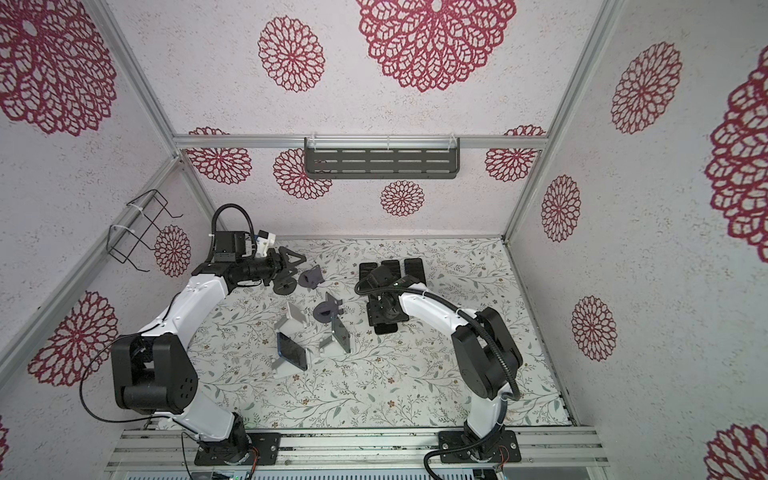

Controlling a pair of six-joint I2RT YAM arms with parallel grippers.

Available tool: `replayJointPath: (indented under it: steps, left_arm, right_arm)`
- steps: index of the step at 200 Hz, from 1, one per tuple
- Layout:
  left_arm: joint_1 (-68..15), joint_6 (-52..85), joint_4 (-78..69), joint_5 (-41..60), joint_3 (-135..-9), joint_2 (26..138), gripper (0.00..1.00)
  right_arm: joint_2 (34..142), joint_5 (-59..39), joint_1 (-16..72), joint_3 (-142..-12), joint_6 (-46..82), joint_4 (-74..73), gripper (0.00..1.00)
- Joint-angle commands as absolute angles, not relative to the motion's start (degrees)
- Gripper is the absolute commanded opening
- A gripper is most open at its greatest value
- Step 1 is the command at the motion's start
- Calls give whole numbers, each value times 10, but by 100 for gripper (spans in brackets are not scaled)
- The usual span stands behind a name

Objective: Remove the phone from the phone stand
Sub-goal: 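Carry the dark phone toward the robot with the right gripper while the left withdraws, then lower the dark phone flat in front of the phone row with the right gripper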

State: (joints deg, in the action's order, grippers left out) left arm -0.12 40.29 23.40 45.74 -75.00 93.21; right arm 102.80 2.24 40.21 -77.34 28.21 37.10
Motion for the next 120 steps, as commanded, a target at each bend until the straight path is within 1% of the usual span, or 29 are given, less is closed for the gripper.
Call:
replayJointPath:
  steps: [1,39,62,84,120]
  left_arm:
    - [3,399,231,448,-749,911,68]
    - [7,425,192,454,-732,911,68]
    - [11,457,149,461,-715,910,67]
    - [11,462,140,437,-708,903,66]
    - [13,456,150,435,-711,890,66]
  right_arm:
    - [1024,31,420,-790,341,333,40]
    - [1090,32,439,-838,334,358,41]
    - [1110,25,439,-840,345,341,41]
    - [1124,23,439,-839,352,335,43]
    - [1134,29,438,-833,355,328,46]
